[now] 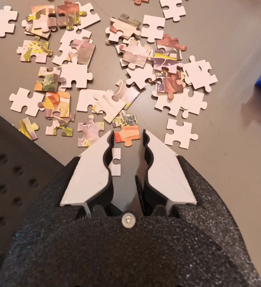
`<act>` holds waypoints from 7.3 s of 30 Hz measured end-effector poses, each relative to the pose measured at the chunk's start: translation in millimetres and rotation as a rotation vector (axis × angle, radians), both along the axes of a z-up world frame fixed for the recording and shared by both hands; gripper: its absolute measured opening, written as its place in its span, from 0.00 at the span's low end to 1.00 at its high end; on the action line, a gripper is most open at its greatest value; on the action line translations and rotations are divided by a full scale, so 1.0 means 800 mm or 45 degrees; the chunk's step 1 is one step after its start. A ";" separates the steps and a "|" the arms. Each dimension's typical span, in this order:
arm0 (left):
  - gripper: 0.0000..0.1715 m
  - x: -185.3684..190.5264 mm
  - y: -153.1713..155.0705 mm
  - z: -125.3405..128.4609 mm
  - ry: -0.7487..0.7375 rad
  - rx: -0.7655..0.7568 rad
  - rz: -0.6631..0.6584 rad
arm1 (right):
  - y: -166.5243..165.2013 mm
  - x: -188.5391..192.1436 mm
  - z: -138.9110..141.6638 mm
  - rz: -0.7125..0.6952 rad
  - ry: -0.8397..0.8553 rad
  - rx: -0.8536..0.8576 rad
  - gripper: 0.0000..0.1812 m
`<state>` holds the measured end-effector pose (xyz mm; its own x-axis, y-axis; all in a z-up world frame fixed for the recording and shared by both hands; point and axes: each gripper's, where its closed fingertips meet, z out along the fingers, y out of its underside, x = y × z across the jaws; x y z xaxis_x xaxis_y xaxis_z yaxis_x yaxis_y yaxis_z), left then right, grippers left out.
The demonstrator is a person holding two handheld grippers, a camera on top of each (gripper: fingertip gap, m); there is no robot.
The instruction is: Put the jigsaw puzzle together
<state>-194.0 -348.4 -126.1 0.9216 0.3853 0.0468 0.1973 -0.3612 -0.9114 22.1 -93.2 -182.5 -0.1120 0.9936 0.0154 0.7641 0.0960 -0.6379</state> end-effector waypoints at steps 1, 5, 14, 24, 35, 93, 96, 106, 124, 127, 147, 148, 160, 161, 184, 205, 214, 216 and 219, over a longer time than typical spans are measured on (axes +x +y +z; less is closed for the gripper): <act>0.07 0.000 0.000 0.000 -0.004 0.005 -0.001 | 0.000 0.000 0.000 0.001 0.001 0.010 0.21; 0.07 0.001 -0.001 0.001 -0.006 0.006 -0.003 | 0.002 0.003 0.000 -0.012 -0.010 -0.013 0.17; 0.07 0.001 -0.002 0.001 0.008 0.005 0.002 | 0.024 0.002 0.043 -0.108 0.130 0.089 0.13; 0.07 0.003 0.000 -0.002 0.049 -0.034 -0.001 | -0.065 -0.092 0.058 0.137 0.159 0.036 0.13; 0.07 0.006 0.001 -0.004 0.092 -0.058 -0.014 | -0.100 -0.193 0.015 0.625 -0.070 -0.091 0.21; 0.07 0.015 0.009 -0.020 0.117 -0.162 -0.079 | -0.045 -0.238 -0.006 1.553 -0.669 0.560 0.11; 0.07 0.016 0.009 -0.020 0.123 -0.166 -0.080 | -0.046 -0.238 -0.005 1.535 -0.766 0.518 0.10; 0.07 0.018 0.009 -0.014 0.150 -0.136 -0.086 | -0.111 -0.214 0.041 1.384 -0.413 0.006 0.10; 0.40 0.091 0.017 0.136 0.562 0.355 -0.465 | -0.316 -0.171 0.225 1.286 -0.047 -2.253 0.10; 0.24 0.093 0.021 0.132 0.581 0.344 -0.486 | -0.322 -0.164 0.220 1.298 -0.072 -2.228 0.10; 0.20 -0.005 0.025 -0.022 0.507 -0.407 -0.413 | -0.126 -0.230 0.143 0.405 0.447 -0.865 0.13; 0.20 -0.010 0.033 -0.025 0.496 -0.432 -0.440 | -0.116 -0.234 0.142 0.360 0.470 -0.808 0.13; 0.20 -0.055 0.157 -0.028 0.310 -0.516 -0.546 | -0.055 -0.249 0.141 0.109 0.580 -0.716 0.11; 0.20 -0.060 0.162 -0.025 0.309 -0.512 -0.528 | -0.053 -0.249 0.144 0.106 0.599 -0.710 0.11; 0.20 -0.102 0.034 -0.059 0.155 -0.740 -0.473 | 0.056 -0.251 0.139 -0.322 0.757 0.109 0.22; 0.11 -0.092 0.043 -0.054 -0.019 -0.615 -0.502 | 0.055 -0.245 0.158 -0.317 0.811 0.041 0.20; 0.06 -0.085 0.048 -0.067 -0.040 -0.656 -0.539 | 0.048 -0.246 0.158 -0.290 0.803 0.026 0.20; 0.05 -0.083 0.051 -0.069 -0.044 -0.657 -0.547 | 0.047 -0.246 0.158 -0.285 0.800 0.030 0.20; 0.04 -0.080 0.055 -0.069 -0.043 -0.659 -0.565 | 0.046 -0.246 0.158 -0.281 0.799 0.027 0.20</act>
